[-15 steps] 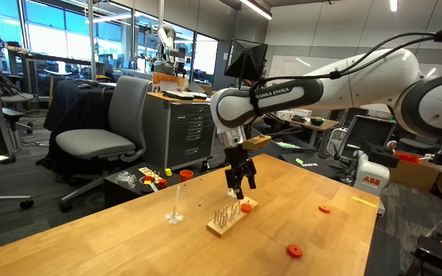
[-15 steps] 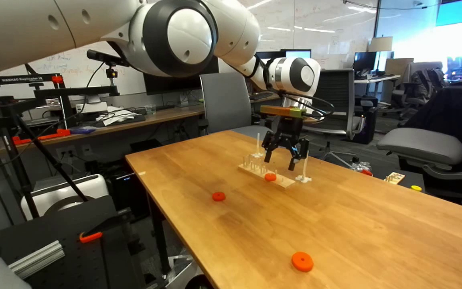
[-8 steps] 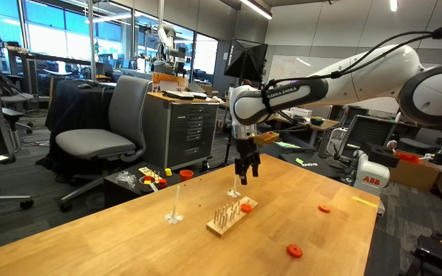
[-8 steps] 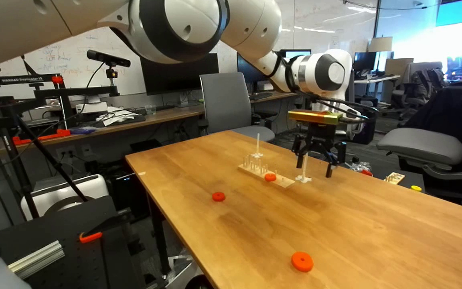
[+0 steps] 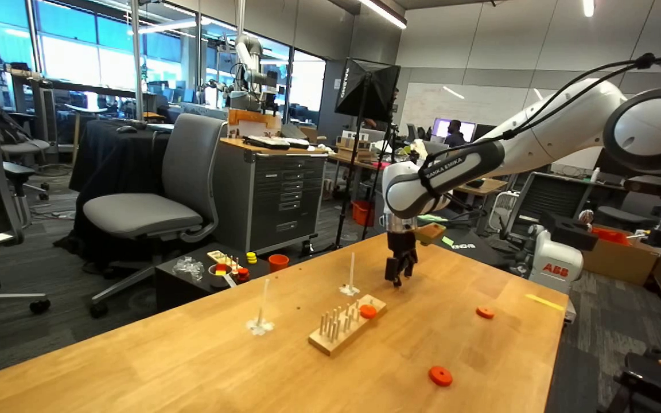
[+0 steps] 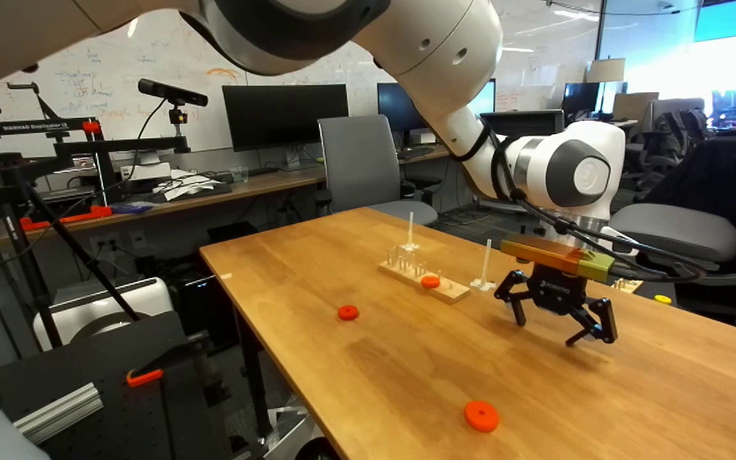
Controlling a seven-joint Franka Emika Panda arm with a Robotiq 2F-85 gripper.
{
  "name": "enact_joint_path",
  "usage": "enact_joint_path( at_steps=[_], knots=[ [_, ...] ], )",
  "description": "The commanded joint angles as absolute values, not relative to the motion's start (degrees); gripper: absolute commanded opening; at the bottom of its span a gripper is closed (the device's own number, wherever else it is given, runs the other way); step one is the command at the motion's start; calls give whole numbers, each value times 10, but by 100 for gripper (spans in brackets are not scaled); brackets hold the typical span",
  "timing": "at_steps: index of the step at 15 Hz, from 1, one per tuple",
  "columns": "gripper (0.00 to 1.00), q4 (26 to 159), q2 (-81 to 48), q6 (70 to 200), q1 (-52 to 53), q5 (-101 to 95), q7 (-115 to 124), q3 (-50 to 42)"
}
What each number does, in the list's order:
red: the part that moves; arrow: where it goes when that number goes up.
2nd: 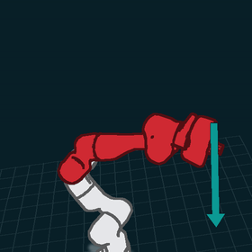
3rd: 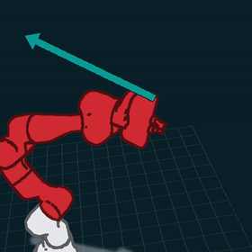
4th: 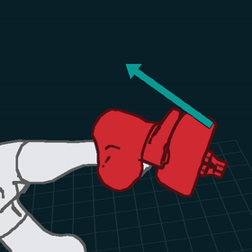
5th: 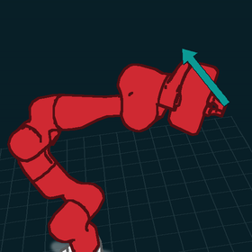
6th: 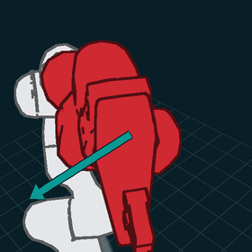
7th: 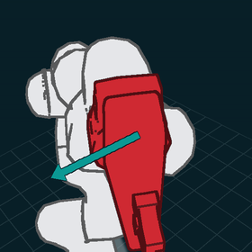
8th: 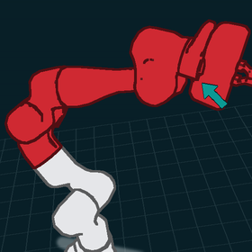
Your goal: Pick up two orange small objects from the table and put them on top of each other on the wooden holder.
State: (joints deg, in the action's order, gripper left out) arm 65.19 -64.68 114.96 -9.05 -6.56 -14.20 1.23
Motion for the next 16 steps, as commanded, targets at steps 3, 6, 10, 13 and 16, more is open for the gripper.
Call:
enact_joint_path(
  at_steps=[3, 6, 10, 13, 16],
  knots=[
    [100, 833, -538, 1277, -111, -70, -219, 11],
    [100, 905, -495, 1331, -125, -71, -251, 12],
    [100, 1007, -439, 1382, -157, -67, -301, 17],
    [100, 1086, -398, 1426, -183, -69, -344, 18],
    [100, 1170, -353, 1471, -206, -69, -386, 16]
  ],
)
